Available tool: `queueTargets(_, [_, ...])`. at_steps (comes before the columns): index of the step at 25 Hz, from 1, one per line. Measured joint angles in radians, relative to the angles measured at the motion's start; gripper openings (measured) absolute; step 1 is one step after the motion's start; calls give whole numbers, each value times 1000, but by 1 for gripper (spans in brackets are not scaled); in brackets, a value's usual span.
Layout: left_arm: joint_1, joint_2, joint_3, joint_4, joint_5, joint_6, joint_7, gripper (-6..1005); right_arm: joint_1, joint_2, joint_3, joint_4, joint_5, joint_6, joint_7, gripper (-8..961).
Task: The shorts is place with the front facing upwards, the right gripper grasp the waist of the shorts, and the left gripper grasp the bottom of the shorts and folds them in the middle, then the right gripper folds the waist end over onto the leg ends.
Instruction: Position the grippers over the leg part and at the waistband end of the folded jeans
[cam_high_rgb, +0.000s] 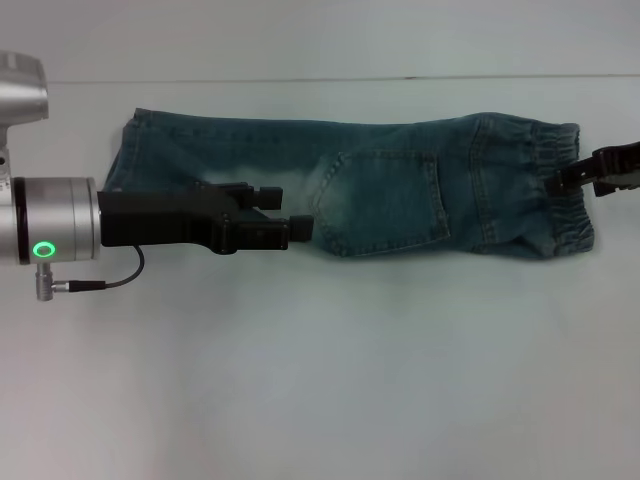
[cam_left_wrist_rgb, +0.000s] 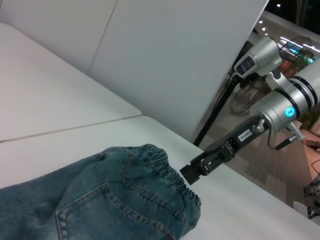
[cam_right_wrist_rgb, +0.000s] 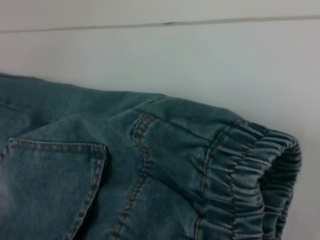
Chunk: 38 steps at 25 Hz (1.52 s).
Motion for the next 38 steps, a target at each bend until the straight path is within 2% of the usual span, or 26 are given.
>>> queueTargets(11, [-3,-1,0,0,1,0,-5,814,7,16,-39,42,0,51,4,789])
queueTargets(24, [-1,-6,0,0,1,-1,-7,813,9,48,-65,56,2,107,-11,770])
queueTargets(31, [4,-7,0,0,1,-1,-11,813,12,59,-59,35,10,88,-20,759])
queueTargets(38, [5,-7,0,0,1,-6,-11,814,6,72,-56,-44,12,22,-21,748])
